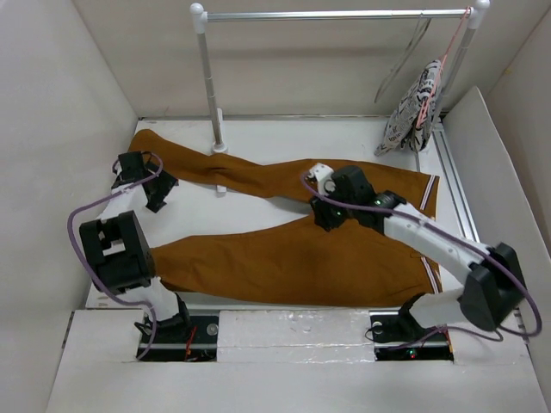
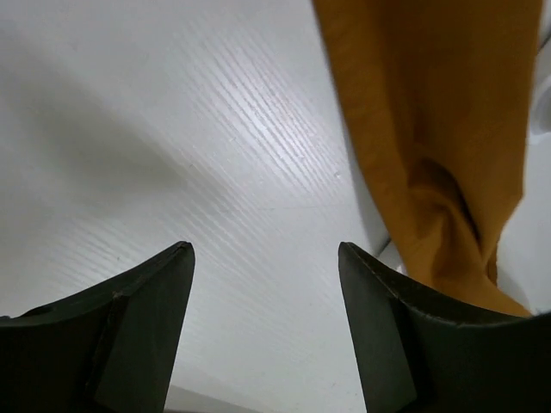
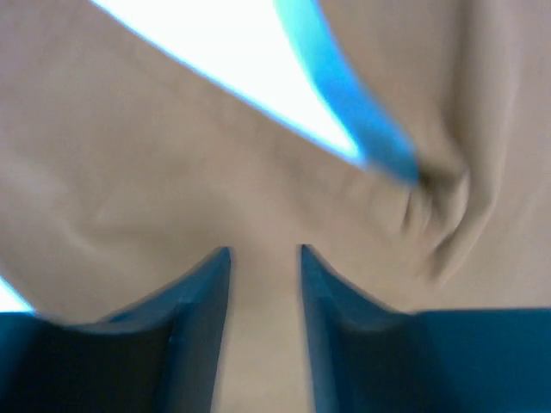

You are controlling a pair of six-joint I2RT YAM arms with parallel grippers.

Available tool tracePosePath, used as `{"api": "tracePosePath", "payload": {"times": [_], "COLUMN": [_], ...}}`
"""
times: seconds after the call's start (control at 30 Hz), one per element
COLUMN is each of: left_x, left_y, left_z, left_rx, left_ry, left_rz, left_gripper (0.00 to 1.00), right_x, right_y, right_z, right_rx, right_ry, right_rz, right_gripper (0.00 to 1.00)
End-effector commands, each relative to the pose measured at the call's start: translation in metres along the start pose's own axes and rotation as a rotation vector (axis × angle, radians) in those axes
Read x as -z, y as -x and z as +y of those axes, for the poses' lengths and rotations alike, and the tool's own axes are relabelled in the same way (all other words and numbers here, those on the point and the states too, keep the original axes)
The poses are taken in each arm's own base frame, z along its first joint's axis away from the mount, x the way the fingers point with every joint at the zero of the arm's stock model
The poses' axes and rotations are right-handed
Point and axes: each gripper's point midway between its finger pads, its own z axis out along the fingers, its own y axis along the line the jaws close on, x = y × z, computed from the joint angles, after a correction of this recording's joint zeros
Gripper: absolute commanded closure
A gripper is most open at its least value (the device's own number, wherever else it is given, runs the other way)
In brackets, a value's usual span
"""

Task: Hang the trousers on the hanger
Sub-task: Flatten out the trousers at the center of the board.

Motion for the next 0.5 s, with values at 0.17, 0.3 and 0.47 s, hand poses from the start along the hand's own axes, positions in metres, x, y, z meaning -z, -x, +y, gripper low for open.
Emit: {"api": "tracePosePath", "payload": {"times": [0.17, 0.3, 0.47], "left_x": [-0.046, -0.066, -0.078], "left_y": [-0.015, -0.031, -0.036], "left_z": [-0.054, -0.066, -0.078], "left_rx": [-0.030, 0.005, 0.020], "left_ry": [-0.104, -0.121, -0.129], "left_rz": [0.094, 0.148, 0.159], "left_gripper": [0.34, 0.34, 0.36], "right_x": [-0.068, -0.093, -0.108], "right_y": [0.085, 0.091, 0.089], "right_z": [-0.033, -0.042, -0.042], "right_rx": [0.211, 0.253, 0.265], "right_ry": [-0.147, -0.184, -0.167], "right_rz": [0.051, 0.120, 0.142], "right_gripper": [0.37, 0.37, 0.36]}}
